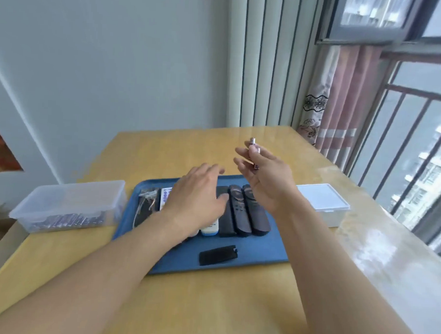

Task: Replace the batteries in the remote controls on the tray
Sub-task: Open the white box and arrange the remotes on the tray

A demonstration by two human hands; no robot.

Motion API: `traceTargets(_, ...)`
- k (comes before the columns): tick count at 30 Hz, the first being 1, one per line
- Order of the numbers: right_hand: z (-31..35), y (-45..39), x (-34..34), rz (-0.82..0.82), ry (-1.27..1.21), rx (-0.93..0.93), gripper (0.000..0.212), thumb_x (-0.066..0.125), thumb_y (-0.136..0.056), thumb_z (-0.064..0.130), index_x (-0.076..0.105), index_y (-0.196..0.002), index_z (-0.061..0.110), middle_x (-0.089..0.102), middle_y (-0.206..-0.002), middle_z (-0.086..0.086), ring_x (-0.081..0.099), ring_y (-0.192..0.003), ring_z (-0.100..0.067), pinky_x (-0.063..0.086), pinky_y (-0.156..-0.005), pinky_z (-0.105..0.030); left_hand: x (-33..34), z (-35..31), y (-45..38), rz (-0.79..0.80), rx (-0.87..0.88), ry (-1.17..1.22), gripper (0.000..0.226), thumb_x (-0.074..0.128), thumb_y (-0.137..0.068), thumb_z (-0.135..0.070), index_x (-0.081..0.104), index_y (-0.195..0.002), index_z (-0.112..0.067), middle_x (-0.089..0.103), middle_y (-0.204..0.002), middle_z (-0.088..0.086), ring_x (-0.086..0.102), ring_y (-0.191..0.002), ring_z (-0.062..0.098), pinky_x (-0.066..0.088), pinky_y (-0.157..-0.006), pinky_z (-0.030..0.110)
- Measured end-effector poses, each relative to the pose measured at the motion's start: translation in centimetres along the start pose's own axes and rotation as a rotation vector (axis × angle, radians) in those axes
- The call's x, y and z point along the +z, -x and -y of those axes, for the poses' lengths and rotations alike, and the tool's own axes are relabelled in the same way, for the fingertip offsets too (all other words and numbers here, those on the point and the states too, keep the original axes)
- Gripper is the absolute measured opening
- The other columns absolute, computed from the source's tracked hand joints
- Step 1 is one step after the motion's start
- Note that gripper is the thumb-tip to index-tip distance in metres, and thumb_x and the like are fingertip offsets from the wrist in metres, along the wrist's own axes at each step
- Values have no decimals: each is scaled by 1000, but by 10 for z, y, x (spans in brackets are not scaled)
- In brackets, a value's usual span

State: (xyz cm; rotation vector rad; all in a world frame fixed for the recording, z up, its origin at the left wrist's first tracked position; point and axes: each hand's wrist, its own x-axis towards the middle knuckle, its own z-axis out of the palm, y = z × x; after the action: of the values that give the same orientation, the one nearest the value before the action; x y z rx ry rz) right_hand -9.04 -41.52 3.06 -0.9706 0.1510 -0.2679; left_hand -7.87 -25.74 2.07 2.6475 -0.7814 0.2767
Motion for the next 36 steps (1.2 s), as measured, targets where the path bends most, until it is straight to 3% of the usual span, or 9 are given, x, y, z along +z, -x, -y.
traceTargets(5,61,0,-49,-119,167,62,9,50,-104,15,58,-106,13,53,-74,-1,48,-57,-13,31,-48,-21,46,-76,-38,215,141,193,81,65,-90,-54,30,-155,-21,34,-156,-2,28,-147,17,31,-114,34)
traceTargets(10,96,2,-106,-266,732,21,16,55,-102,25,61,-89,17,44,-66,1,34,-50,-12,25,-46,-24,92,-128,-61,364,240,-94,114,60,-81,-73,-1,-161,-21,-5,-169,6,-7,-156,27,9,-126,50)
traceTargets(16,106,5,-169,-260,1600,145,30,48,-99,20,66,-108,-2,63,-89,-15,46,-59,-23,33,-47,-25,110,-142,-71,327,245,-70,102,53,-88,-72,9,-161,-15,22,-164,7,20,-150,27,22,-120,45)
traceTargets(19,106,19,-188,-121,1550,412,27,66,-82,14,67,-106,4,54,-73,-10,41,-61,-23,26,-48,-24,114,-139,-73,325,246,-43,95,45,-93,-71,11,-161,-14,23,-163,7,21,-149,27,22,-121,43)
traceTargets(23,87,21,-201,-98,1587,333,67,79,-39,68,58,-68,12,42,-53,-1,41,-41,-11,-15,-61,-36,117,-138,-71,294,270,-39,96,40,-92,-75,15,-160,-12,29,-160,8,27,-145,28,25,-119,44)
traceTargets(24,82,20,-206,-126,1560,280,67,77,-36,74,56,-61,15,41,-52,-2,39,-35,-6,15,-81,-19,117,-138,-71,289,278,-39,97,40,-91,-76,16,-160,-12,30,-159,8,28,-144,28,25,-119,43)
traceTargets(25,78,19,-211,-158,1516,247,70,77,-36,75,56,-59,12,40,-52,-3,39,-33,-6,5,-78,-50,117,-137,-71,288,286,-39,97,40,-92,-75,17,-160,-11,31,-158,9,29,-143,27,26,-119,43)
traceTargets(32,64,17,-226,-169,1455,60,84,72,-41,81,69,-78,6,41,-53,3,45,-45,-3,4,-60,-37,109,-136,-74,286,317,-24,89,41,-97,-67,21,-158,-6,34,-159,11,31,-145,26,27,-119,39)
traceTargets(36,71,19,-222,-175,1453,60,68,80,-49,72,54,-56,10,34,-43,8,42,-39,-4,5,-83,-52,109,-138,-79,291,349,-91,84,35,-99,-66,28,-155,-3,43,-153,12,40,-139,29,33,-113,38)
